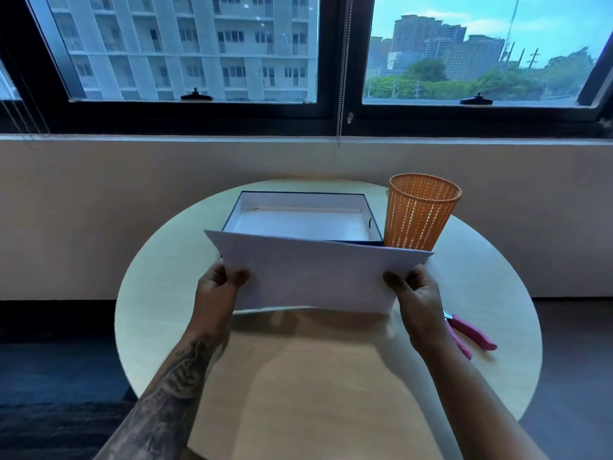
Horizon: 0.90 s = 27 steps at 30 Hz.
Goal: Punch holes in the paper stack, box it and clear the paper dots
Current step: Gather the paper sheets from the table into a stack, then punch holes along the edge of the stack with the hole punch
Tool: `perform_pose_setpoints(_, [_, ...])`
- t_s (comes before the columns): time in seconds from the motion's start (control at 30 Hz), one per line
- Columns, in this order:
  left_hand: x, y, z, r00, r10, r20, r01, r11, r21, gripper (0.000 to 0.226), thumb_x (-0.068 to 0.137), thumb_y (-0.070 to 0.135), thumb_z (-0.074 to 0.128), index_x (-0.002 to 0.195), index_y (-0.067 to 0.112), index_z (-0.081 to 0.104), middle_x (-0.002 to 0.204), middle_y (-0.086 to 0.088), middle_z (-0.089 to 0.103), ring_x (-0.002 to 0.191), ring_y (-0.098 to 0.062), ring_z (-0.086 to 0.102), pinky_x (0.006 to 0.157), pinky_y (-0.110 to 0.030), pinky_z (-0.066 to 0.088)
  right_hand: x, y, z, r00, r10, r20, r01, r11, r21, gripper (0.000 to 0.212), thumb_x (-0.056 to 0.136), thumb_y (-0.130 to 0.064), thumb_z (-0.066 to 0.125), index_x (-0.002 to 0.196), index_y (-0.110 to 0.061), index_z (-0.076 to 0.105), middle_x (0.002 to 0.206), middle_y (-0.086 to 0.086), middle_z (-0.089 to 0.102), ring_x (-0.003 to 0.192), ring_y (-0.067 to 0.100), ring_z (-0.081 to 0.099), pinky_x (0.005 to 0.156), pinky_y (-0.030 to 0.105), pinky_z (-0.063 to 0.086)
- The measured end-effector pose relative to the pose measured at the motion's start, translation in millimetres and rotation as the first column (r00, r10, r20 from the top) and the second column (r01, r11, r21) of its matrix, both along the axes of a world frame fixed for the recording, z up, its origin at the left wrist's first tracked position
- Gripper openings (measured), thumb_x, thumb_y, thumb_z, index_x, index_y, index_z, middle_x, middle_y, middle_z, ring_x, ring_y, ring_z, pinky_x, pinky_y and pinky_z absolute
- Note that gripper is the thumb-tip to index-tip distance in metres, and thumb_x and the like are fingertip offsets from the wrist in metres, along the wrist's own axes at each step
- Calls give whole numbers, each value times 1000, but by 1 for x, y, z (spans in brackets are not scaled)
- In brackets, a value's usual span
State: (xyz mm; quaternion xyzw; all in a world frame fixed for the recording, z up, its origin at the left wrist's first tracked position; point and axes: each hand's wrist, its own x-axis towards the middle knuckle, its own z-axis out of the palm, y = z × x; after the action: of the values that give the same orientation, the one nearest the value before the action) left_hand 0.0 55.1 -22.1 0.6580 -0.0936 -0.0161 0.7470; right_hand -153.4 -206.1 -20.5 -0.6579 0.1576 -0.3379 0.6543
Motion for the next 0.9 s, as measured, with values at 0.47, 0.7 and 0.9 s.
perform_pose_setpoints(0.47, [-20, -10, -23, 948, -227, -223, 146, 933, -327, 109, 36, 69, 91, 125, 18, 55, 131, -7, 60, 118, -28, 60, 96, -46, 49, 7, 14, -11, 999, 11, -39, 10, 863, 506, 20, 94, -16, 68, 114, -10, 69, 110, 10, 77, 106, 34, 71, 95, 54, 56])
perform_pose_setpoints(0.7, [-61, -77, -30, 877, -341, -338, 225, 913, -339, 35, 84, 17, 74, 114, 1, 66, 102, -9, 77, 90, -24, 74, 69, -34, 60, 14, 47, -15, 1000, 22, 15, -27, 802, 597, 11, 95, -12, 65, 104, -12, 71, 100, 7, 78, 93, 26, 70, 89, 47, 54])
perform_pose_setpoints(0.9, [-43, -76, -37, 964, -187, -191, 141, 963, -230, 25, 82, 19, 78, 106, 17, 70, 104, 5, 79, 101, -19, 73, 82, -34, 57, -3, 34, -18, 983, -58, -172, 52, 998, -45, 7, 97, -21, 65, 96, -22, 72, 95, -4, 78, 87, 11, 72, 76, 30, 55])
